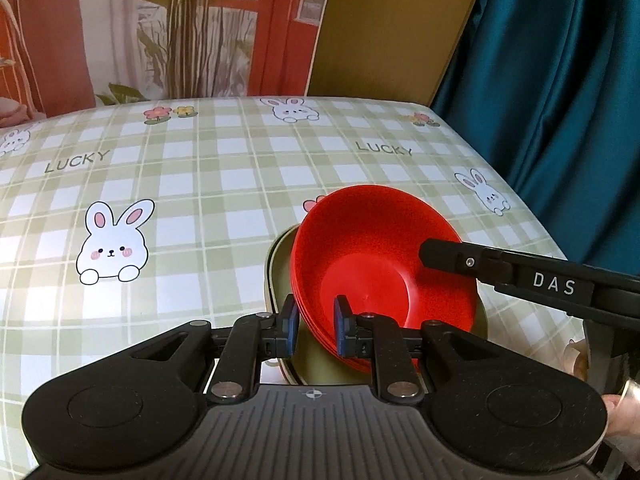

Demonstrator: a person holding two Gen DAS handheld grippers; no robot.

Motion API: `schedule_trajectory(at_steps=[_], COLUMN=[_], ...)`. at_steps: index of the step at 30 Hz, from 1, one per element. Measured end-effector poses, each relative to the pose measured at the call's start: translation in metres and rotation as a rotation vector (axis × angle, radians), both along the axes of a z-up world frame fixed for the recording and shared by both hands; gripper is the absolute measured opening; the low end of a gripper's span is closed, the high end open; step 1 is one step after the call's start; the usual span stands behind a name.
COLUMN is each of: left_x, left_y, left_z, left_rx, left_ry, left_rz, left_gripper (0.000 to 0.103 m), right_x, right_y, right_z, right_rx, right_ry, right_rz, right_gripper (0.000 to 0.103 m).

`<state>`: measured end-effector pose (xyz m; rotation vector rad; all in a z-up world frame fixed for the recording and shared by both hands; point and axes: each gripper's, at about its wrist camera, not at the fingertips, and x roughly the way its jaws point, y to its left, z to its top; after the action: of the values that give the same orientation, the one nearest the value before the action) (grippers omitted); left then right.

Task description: Organize plates and bowls

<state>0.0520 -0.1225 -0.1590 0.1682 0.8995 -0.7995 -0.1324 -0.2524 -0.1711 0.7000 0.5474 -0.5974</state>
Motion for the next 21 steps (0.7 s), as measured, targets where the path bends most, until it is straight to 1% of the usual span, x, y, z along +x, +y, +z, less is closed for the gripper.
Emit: schedule_trajectory(at_steps=[21], left_x=[-0.0002], left_y=[0.0012], left_z=[0.0001], left_rx=[-0.009], left_ry=[-0.006], left_rz=[0.015], left_gripper=[0.020], right_x=[0.0046], right_y=[-0.0048], right_z=[-0.0028], right_rx=[0.001], right_ry=[0.027], right_rz=[0.005], right_gripper=[0.017])
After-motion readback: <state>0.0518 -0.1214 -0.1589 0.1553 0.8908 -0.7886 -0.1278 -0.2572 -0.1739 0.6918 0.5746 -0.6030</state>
